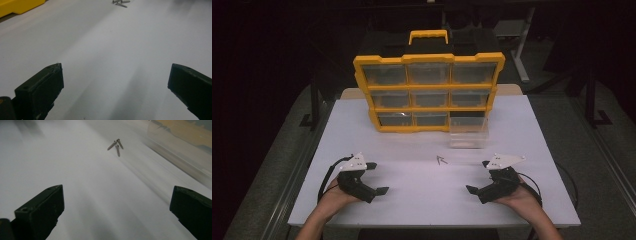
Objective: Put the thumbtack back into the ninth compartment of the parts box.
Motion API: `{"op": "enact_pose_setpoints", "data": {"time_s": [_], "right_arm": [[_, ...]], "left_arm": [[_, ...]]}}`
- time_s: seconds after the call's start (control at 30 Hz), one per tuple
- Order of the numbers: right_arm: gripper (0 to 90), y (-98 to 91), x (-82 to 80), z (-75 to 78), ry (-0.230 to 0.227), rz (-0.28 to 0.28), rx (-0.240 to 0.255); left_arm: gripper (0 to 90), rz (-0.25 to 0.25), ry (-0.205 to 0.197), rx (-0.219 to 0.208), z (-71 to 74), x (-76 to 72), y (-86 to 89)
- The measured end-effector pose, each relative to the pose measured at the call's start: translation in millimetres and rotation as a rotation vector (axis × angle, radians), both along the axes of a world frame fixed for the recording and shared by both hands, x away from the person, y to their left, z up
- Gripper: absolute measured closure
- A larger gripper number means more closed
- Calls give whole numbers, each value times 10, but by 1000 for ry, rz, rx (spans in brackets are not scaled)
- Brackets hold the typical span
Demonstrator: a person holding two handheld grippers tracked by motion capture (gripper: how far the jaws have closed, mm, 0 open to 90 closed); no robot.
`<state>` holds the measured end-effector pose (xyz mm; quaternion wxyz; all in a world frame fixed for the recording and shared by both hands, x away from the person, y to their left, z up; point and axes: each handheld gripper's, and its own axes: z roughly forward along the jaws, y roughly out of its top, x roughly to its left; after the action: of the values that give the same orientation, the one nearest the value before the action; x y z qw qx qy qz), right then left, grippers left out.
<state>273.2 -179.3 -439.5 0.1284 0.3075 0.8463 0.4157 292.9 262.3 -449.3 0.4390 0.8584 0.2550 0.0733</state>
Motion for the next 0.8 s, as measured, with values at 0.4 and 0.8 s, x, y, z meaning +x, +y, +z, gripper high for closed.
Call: {"op": "enact_pose_setpoints", "data": {"time_s": [0.4, 0.8], "right_arm": [[0, 30, 28, 0, 1, 16, -3], [0, 142, 83, 66, -7, 18, -6]], "left_arm": [[0, 7, 0, 10, -6, 6, -5], [0, -6, 8, 11, 17, -2, -49]]}}
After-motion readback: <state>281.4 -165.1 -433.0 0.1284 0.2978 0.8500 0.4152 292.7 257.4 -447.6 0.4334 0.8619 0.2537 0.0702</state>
